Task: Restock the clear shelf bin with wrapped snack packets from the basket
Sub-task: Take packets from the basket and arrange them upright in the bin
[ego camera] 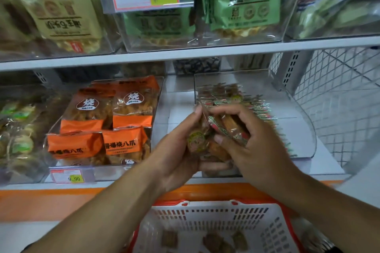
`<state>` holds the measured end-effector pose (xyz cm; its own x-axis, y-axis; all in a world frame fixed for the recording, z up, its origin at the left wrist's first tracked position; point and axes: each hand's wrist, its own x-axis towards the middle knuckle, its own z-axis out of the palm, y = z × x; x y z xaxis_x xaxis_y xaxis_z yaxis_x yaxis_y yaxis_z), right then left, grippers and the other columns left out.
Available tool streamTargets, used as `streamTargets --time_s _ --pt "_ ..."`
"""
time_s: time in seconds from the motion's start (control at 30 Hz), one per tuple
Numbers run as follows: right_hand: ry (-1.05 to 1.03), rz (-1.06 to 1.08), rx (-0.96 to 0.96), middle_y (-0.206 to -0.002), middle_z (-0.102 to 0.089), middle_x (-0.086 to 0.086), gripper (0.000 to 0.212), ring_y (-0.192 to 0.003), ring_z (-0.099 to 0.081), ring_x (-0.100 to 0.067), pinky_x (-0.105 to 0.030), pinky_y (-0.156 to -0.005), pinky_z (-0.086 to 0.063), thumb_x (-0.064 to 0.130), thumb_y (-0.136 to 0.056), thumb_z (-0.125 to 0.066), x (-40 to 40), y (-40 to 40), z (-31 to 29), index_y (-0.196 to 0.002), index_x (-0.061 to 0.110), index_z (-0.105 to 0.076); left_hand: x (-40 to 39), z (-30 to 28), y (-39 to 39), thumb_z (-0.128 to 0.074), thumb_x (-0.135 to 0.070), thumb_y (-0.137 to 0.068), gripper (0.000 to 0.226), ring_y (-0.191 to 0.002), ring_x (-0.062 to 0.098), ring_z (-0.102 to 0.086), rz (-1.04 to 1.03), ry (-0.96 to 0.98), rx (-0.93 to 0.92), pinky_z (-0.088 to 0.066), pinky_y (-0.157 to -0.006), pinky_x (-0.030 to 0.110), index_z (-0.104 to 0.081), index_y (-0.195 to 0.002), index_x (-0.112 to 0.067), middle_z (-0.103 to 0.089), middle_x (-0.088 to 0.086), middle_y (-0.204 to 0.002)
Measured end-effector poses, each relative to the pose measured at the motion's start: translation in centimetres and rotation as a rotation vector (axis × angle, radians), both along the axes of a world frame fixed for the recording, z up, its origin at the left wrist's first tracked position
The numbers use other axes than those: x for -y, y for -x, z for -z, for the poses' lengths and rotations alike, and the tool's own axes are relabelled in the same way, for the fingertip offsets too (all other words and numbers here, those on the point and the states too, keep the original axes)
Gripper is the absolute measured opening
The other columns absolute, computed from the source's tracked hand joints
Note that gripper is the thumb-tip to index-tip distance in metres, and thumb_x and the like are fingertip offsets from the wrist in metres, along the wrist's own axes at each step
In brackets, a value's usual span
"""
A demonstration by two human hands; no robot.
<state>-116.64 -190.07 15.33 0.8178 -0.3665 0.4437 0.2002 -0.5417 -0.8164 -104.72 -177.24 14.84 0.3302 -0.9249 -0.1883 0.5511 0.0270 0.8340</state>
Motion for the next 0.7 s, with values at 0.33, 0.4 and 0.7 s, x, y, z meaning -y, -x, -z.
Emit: streamTargets --time_s 0.33,0.4,0.7 --pt "-0.782 -0.033 0.184 -0.106 -0.076 0.0 0.047 -0.096 -0.074 -0.016 -0.036 -0.074 -0.061 -0.005 -0.078 -0.075 0.5 -0.3 -1.0 -0.107 0.031 -0.074 -0.4 0.6 1.0 -0.058 -0.055 -0.091 0.056 -0.104 0.03 -0.072 -0.086 -0.067 -0.216 -0.063 -0.068 0.043 -0.074 -0.119 -0.01 -0.072 0.019 -0.119" --pt "-0.844 -0.011 0.186 -0.101 -0.076 0.001 0.045 -0.089 -0.075 -0.016 -0.038 -0.067 -0.061 -0.005 -0.08 -0.074 0.4 -0.5 -0.9 -0.108 0.031 -0.074 -0.4 0.8 1.6 -0.06 -0.053 -0.086 0.059 -0.105 0.031 -0.07 -0.077 -0.081 -0.261 -0.063 -0.067 0.043 -0.074 -0.119 -0.005 -0.071 0.02 -0.117" --pt "-0.203 0.242 0.096 -0.113 -0.065 0.028 0.037 -0.109 -0.062 0.007 -0.019 -0.09 -0.054 0.012 -0.089 -0.075 -1.4 -0.3 0.1 -0.115 0.037 -0.063 -0.3 1.0 3.7 -0.067 -0.052 -0.089 0.041 -0.095 0.026 -0.073 -0.091 -0.055 -0.065 -0.06 -0.066 0.035 -0.074 -0.114 -0.021 -0.074 0.011 -0.114"
